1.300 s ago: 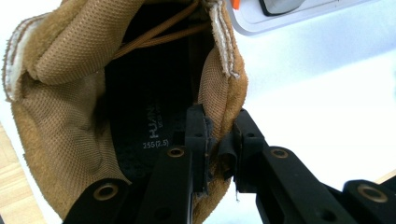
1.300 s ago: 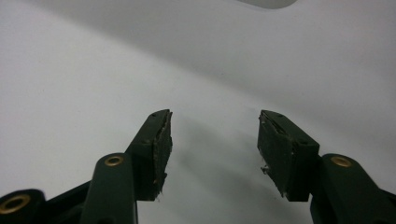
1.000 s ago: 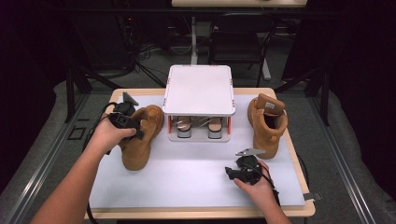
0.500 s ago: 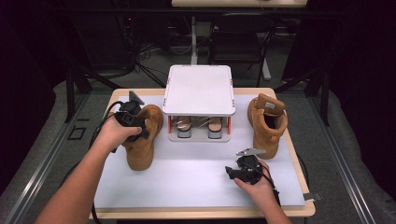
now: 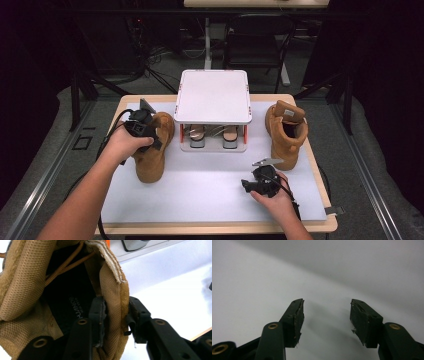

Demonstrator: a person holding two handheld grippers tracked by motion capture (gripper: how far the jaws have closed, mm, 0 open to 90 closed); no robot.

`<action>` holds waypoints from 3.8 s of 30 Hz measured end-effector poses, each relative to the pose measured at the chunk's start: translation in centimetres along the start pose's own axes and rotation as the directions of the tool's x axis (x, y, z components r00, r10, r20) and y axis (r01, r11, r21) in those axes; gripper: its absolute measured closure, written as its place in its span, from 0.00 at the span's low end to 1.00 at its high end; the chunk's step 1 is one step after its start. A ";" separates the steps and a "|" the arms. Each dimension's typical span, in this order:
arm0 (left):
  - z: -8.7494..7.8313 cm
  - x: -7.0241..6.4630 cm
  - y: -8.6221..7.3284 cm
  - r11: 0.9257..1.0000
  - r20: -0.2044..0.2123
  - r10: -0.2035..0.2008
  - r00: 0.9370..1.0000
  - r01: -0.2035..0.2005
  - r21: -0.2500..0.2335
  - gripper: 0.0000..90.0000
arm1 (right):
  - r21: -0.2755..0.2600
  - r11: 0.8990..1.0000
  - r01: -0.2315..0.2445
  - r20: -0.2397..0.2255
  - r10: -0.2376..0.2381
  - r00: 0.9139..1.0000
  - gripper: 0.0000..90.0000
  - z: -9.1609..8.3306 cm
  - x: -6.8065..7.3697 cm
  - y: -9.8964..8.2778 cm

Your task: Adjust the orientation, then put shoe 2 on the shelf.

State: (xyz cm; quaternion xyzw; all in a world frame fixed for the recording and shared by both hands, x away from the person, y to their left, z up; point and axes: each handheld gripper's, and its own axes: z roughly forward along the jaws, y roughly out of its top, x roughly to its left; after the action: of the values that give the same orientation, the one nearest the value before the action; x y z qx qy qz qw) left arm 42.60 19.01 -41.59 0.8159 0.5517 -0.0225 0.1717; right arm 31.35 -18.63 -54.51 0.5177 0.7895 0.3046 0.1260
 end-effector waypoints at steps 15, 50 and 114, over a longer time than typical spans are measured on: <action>-1.3 0.0 -0.5 0.999 -0.048 0.040 0.998 -0.039 0.015 0.60 | 0.061 0.998 0.027 -0.006 -0.027 1.000 0.50 -1.0 0.0 1.5; -0.3 0.3 -1.5 0.995 -0.042 0.093 0.995 -0.091 0.044 0.59 | 0.384 0.921 0.072 0.016 -0.084 0.996 0.59 -6.2 -4.8 8.8; 0.7 0.2 -1.1 0.992 -0.047 0.098 0.994 -0.095 0.080 0.59 | 0.443 0.883 -0.156 0.229 0.057 0.972 0.80 -4.7 -9.4 17.2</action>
State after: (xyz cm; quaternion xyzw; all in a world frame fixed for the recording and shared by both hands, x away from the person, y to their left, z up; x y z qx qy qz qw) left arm 41.75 19.35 -42.61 0.8480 0.5144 -0.0149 0.1270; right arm 45.70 -23.89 -41.44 0.6046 0.7915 0.0605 0.0659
